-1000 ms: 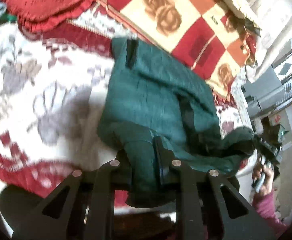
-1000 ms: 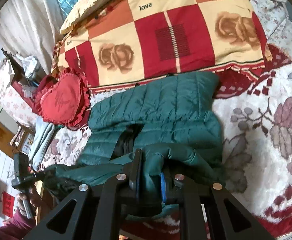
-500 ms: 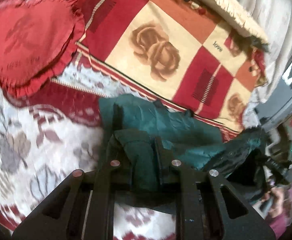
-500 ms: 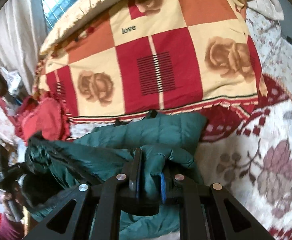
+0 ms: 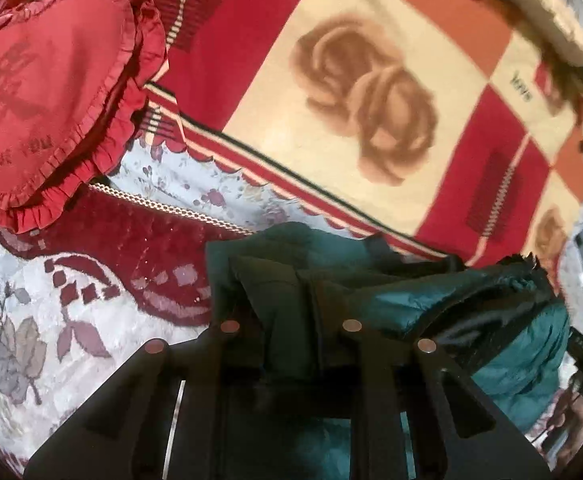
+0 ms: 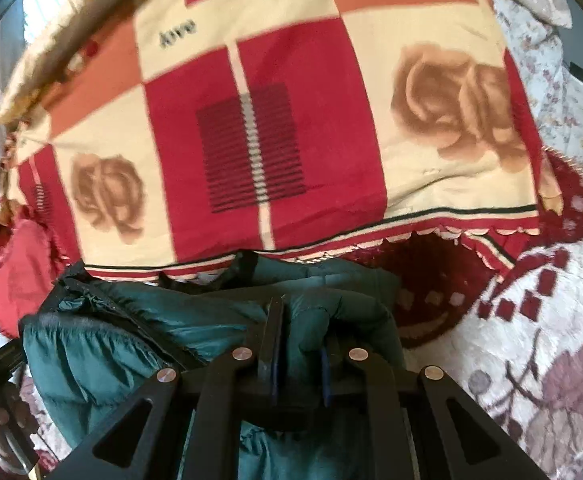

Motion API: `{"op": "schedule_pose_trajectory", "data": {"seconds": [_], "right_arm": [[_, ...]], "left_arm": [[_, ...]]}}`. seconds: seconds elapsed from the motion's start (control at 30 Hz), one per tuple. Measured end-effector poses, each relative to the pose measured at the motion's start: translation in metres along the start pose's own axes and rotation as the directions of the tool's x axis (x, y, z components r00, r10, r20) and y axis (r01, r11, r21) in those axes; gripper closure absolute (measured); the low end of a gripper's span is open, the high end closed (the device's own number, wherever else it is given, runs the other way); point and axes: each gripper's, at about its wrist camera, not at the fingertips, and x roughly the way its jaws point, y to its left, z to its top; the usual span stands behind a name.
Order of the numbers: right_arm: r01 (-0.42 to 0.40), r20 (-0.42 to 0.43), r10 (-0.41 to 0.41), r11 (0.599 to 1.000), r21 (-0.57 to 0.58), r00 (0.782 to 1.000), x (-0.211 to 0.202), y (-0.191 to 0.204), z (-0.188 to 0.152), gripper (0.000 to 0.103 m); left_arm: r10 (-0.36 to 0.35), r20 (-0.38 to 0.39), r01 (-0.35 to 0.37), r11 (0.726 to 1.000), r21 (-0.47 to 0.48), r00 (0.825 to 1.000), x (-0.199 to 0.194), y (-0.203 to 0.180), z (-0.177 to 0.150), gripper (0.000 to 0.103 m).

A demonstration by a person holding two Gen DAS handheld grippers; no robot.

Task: Fold large clothes
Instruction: 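Press both tools on the folded jacket to flatten the fold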

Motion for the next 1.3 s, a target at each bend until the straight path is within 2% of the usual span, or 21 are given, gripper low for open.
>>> {"op": "schedule_pose_trajectory", "data": {"seconds": [0.2,0.33,0.5,0.63,0.87,0.93,0.97,1.0,1.03,1.1,1.17,1.3], "right_arm": [[0.053,-0.044,-0.054,0.998,-0.020,0.998,0.042,-0.002,-0.008,0.090],[0.087,-0.068,-0.090,0.995,-0.049,0.994,0.056,0.001,-0.011,0.089],[0.086,-0.082,-0.091,0.995,-0.055,0.993,0.047,0.003,-0.004,0.088],[0.083,-0.038,-0.085,0.995,-0.050,0.996,0.016,0.013,0.001,0.083],[0.057,0.041,-0.054,0.995,-0.081,0.998,-0.034,0.041,0.010,0.054],[0.089,0.088,-0.081,0.992,-0.093,0.993,-0.047,0.046,0.013,0.043],[0.108,0.123,-0.095,0.989,-0.099,0.988,-0.055,0.048,0.014,0.032],[0.118,0.149,-0.102,0.988,-0.100,0.983,-0.062,0.050,0.015,0.026],[0.120,0.182,-0.101,0.988,-0.096,0.978,-0.074,0.051,0.017,0.025],[0.080,0.182,-0.061,0.992,-0.101,0.981,-0.084,0.055,0.019,0.025],[0.035,0.146,-0.014,0.990,-0.139,0.989,-0.087,0.064,0.014,0.025],[-0.046,0.041,0.060,0.956,-0.291,0.997,-0.075,0.102,-0.015,0.025]], "left_arm": [[0.069,0.008,-0.069,0.996,0.061,0.998,0.027,-0.010,-0.006,0.087],[0.109,0.011,-0.110,0.989,0.098,0.994,0.036,-0.017,-0.009,0.087],[0.119,0.008,-0.119,0.988,0.097,0.993,0.037,-0.017,-0.011,0.087],[0.121,0.004,-0.121,0.988,0.097,0.993,0.037,-0.017,-0.011,0.086],[0.121,0.000,-0.120,0.989,0.091,0.993,0.033,-0.017,-0.010,0.086],[0.118,-0.002,-0.118,0.989,0.085,0.993,0.032,-0.017,-0.010,0.086],[0.115,-0.003,-0.115,0.990,0.083,0.993,0.032,-0.016,-0.010,0.086],[0.112,-0.003,-0.111,0.990,0.081,0.994,0.031,-0.016,-0.010,0.085],[0.107,-0.004,-0.106,0.991,0.079,0.994,0.030,-0.016,-0.009,0.085],[0.103,-0.013,-0.102,0.992,0.079,0.995,0.027,-0.016,-0.008,0.084],[0.087,-0.018,-0.086,0.994,0.070,0.996,0.022,-0.015,-0.006,0.082],[0.041,-0.018,-0.040,0.998,0.042,0.999,0.005,-0.012,-0.001,0.075]]}}
